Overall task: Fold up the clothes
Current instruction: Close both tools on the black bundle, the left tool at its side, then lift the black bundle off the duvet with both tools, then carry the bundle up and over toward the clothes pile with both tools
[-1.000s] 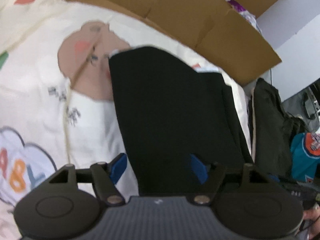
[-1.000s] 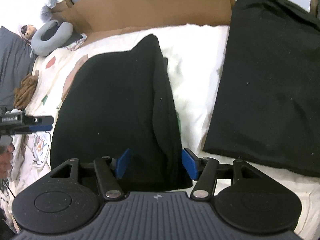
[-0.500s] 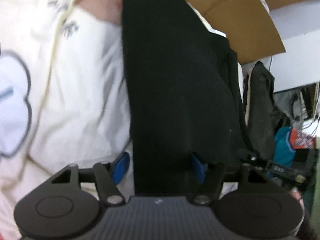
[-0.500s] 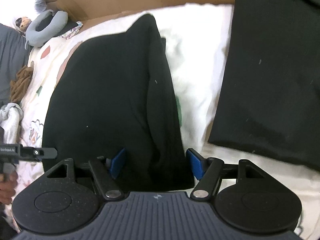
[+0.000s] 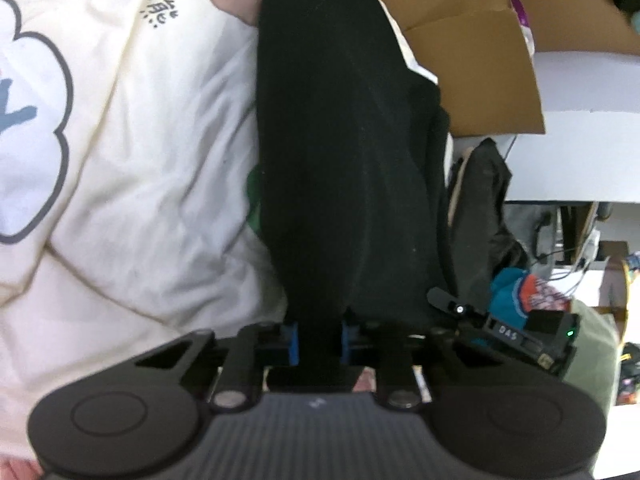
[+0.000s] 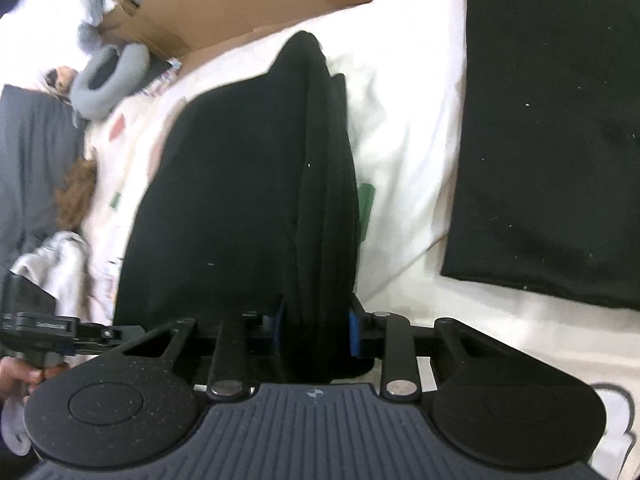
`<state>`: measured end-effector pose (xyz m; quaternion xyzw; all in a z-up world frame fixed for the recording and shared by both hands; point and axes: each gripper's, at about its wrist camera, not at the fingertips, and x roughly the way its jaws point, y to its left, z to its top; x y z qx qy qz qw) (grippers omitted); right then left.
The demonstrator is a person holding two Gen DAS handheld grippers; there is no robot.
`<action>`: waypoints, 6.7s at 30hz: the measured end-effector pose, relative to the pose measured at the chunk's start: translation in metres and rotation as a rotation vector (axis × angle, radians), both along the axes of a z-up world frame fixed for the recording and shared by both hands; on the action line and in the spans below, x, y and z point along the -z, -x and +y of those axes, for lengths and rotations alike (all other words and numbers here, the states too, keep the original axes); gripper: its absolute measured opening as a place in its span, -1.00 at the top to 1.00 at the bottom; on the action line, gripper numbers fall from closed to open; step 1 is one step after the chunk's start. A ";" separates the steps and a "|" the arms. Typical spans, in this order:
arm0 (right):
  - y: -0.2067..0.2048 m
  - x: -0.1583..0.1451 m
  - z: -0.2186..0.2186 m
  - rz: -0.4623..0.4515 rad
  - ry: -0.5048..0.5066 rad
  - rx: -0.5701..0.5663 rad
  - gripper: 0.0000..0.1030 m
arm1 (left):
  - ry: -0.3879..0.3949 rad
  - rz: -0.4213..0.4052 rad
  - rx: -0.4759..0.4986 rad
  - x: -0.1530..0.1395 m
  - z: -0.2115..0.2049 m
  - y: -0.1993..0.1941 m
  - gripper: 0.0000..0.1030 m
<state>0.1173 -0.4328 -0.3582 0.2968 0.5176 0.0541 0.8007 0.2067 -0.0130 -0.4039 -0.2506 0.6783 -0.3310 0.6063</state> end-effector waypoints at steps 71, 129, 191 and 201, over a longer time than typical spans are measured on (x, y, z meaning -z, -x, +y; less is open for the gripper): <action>0.012 -0.037 0.014 0.010 -0.049 -0.103 -0.48 | -0.100 -0.083 0.077 -0.041 0.057 -0.052 0.03; -0.104 0.070 -0.020 -0.091 -0.230 0.092 0.03 | 0.079 -0.218 -0.006 0.031 -0.013 -0.165 0.05; -0.025 -0.347 0.028 -0.590 0.150 -0.060 0.59 | 0.108 -0.743 0.004 -0.397 -0.033 -0.026 0.74; -0.006 -0.426 0.021 -0.586 0.224 -0.040 0.60 | 0.119 -0.786 -0.019 -0.448 -0.047 0.005 0.74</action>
